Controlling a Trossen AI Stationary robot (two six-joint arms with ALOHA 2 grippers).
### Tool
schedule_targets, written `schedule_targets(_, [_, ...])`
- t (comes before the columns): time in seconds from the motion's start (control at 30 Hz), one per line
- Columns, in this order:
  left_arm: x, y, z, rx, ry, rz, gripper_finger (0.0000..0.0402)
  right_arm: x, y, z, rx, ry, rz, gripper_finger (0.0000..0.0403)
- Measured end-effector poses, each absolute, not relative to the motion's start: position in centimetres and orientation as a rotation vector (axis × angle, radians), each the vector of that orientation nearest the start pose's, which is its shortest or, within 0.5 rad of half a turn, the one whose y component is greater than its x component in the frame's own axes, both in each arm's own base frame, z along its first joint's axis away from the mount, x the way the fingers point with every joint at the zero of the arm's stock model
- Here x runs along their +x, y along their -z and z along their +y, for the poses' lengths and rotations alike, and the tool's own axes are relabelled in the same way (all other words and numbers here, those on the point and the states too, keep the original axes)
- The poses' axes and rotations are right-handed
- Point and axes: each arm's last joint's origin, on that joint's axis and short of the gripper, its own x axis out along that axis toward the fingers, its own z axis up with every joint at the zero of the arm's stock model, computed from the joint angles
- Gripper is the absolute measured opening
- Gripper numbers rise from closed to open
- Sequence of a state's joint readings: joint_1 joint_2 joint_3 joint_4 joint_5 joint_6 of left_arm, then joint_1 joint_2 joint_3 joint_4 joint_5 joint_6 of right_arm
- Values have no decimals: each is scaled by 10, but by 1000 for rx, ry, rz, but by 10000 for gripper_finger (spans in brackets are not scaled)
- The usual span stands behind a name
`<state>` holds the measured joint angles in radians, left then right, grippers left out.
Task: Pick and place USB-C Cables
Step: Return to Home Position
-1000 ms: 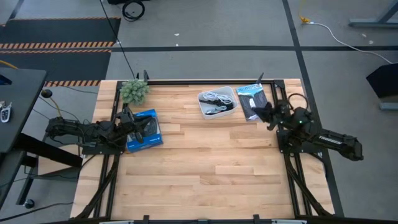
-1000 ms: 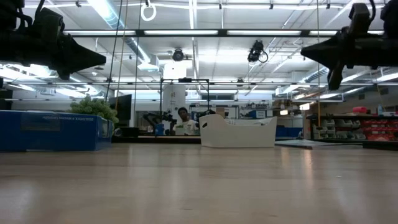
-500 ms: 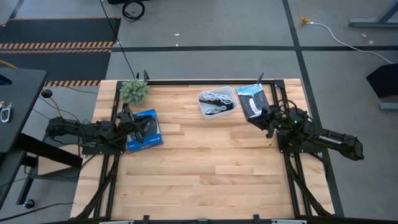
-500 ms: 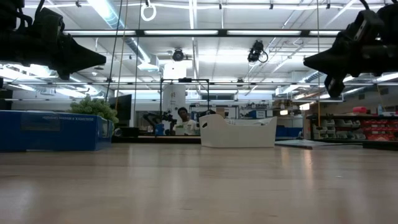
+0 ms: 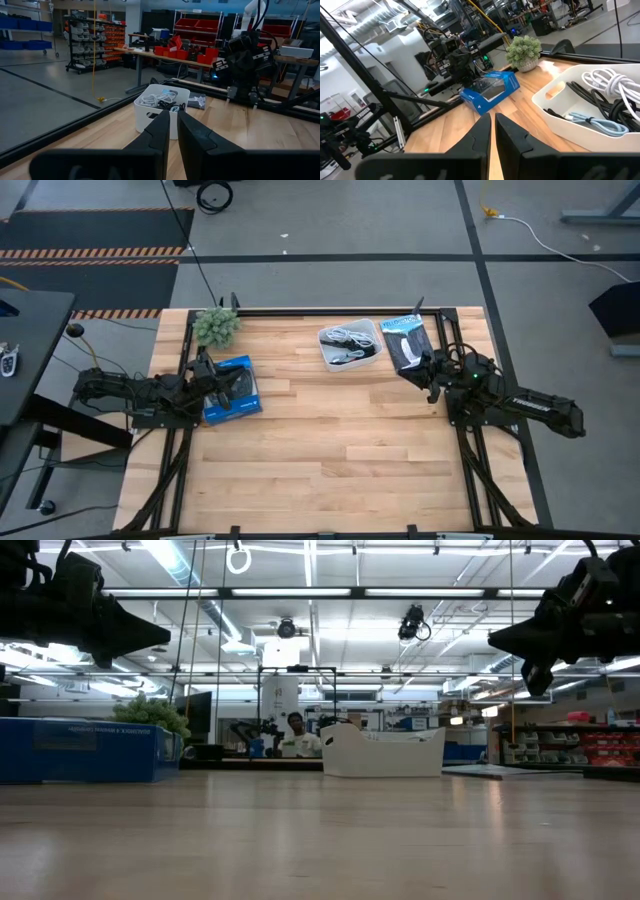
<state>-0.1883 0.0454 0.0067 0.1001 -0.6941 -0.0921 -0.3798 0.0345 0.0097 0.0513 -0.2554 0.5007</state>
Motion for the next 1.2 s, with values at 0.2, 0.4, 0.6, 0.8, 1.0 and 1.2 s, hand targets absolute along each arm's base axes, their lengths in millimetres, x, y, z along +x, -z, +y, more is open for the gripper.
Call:
schedule_targets(0.2, [95, -171, 1, -117, -503, -79, 43, 94, -169, -30, 492, 115, -56, 30])
schedule_targets(0.4, [95, -171, 1, -117, -503, -79, 43, 94, -169, -30, 492, 115, -56, 30])
schedule_targets(0.6, [95, -171, 1, -117, -503, -79, 43, 94, -169, -30, 492, 115, -56, 30])
schedule_targets(0.8, [95, -171, 1, -116, -503, -79, 43, 94, -169, -30, 492, 115, -56, 30])
schedule_targets(1.0, [94, -184, 1, -169, -496, -202, 43, 94, -169, -30, 492, 115, -56, 30])
schedule_targets(1.2, [88, -201, 2, -130, -507, -357, 43, 94, -169, -30, 492, 115, -56, 30])
